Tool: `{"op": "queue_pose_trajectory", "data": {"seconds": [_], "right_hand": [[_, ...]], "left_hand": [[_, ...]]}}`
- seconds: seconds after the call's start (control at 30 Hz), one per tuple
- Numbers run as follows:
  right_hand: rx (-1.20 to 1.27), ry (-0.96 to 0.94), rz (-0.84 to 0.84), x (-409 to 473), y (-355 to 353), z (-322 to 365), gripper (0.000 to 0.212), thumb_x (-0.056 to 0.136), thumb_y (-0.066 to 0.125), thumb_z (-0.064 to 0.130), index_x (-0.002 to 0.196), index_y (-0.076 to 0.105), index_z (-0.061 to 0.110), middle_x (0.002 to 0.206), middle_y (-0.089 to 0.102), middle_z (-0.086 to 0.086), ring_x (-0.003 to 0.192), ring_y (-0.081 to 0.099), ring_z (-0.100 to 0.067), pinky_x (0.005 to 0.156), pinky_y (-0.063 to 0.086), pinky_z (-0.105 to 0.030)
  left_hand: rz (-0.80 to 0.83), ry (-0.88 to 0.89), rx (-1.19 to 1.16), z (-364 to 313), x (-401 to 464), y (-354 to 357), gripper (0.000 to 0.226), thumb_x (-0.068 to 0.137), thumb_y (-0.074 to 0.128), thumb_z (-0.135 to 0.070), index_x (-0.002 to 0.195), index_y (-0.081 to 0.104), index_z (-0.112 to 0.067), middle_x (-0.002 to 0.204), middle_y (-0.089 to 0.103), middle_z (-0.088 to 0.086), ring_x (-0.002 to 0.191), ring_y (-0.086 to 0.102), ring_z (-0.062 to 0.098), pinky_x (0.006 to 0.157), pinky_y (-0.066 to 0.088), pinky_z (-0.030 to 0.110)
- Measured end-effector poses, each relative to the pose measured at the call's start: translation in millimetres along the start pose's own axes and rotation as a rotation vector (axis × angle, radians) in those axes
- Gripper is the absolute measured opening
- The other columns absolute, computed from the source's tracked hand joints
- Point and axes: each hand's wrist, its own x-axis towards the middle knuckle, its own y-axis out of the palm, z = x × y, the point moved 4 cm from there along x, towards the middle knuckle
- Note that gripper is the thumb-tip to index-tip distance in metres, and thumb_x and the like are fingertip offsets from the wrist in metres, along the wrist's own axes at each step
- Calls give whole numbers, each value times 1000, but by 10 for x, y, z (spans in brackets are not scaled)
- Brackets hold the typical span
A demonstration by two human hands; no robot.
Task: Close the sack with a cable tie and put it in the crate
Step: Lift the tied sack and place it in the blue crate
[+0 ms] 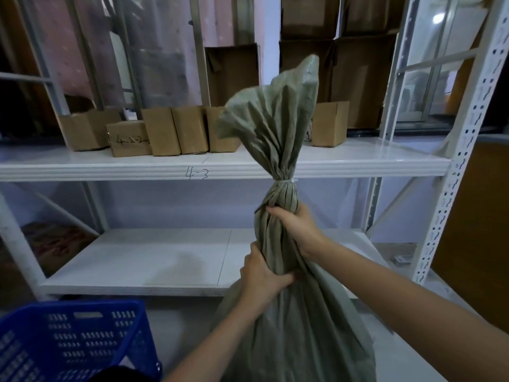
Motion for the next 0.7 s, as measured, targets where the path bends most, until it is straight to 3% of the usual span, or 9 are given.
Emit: {"op": "queue_pose_trajectory", "data": {"seconds": [0.2, 0.27, 0.37, 0.5, 0.6, 0.7], "right_hand": [[-39, -75, 59, 17, 90, 631, 9, 86, 68, 16, 82, 60, 19, 79, 63, 5, 74, 60, -6, 65, 47, -16], [-47, -114, 76, 13, 125, 880, 7, 87, 67, 15, 90, 61, 15, 79, 63, 4, 73, 60, -6, 67, 49, -16], [-33, -166, 98, 20, 170, 1222, 18, 88, 66, 14, 105, 62, 9, 81, 63, 3, 74, 60, -6, 67, 49, -17], [-4, -214, 98, 34, 234, 1655, 22, 88, 66, 16, 109, 61, 8, 82, 63, 2, 74, 61, -8, 68, 51, -22], [13, -232, 113, 36, 298, 1945, 10, 88, 66, 19, 91, 56, 17, 85, 61, 1, 79, 60, -10, 80, 53, -29], [67, -262, 80, 17, 389, 2250, 25, 87, 67, 19, 77, 44, 23, 82, 57, 2, 76, 58, -10, 88, 50, -31]], "left_hand": [[-182, 162, -87, -454, 75, -342, 65, 65, 80, -25, 121, 50, -11, 106, 66, 8, 99, 63, 25, 74, 47, 26], [-223, 201, -104, -603, 126, -457, 61, 67, 77, -22, 122, 52, -11, 104, 66, 4, 98, 63, 24, 73, 45, 24], [-307, 246, -107, -853, 203, -637, 58, 70, 75, -21, 123, 53, -11, 107, 67, 9, 100, 63, 26, 74, 46, 25], [-416, 306, -83, -1191, 280, -927, 51, 73, 74, -21, 119, 54, -8, 109, 67, 13, 101, 62, 31, 72, 42, 25], [-469, 351, -29, -1400, 374, -1198, 49, 73, 74, -25, 113, 56, -5, 107, 67, 15, 98, 62, 32, 73, 48, 32], [-505, 417, 22, -1601, 472, -1537, 47, 73, 74, -27, 110, 55, -4, 108, 66, 16, 100, 62, 33, 78, 51, 36]]}}
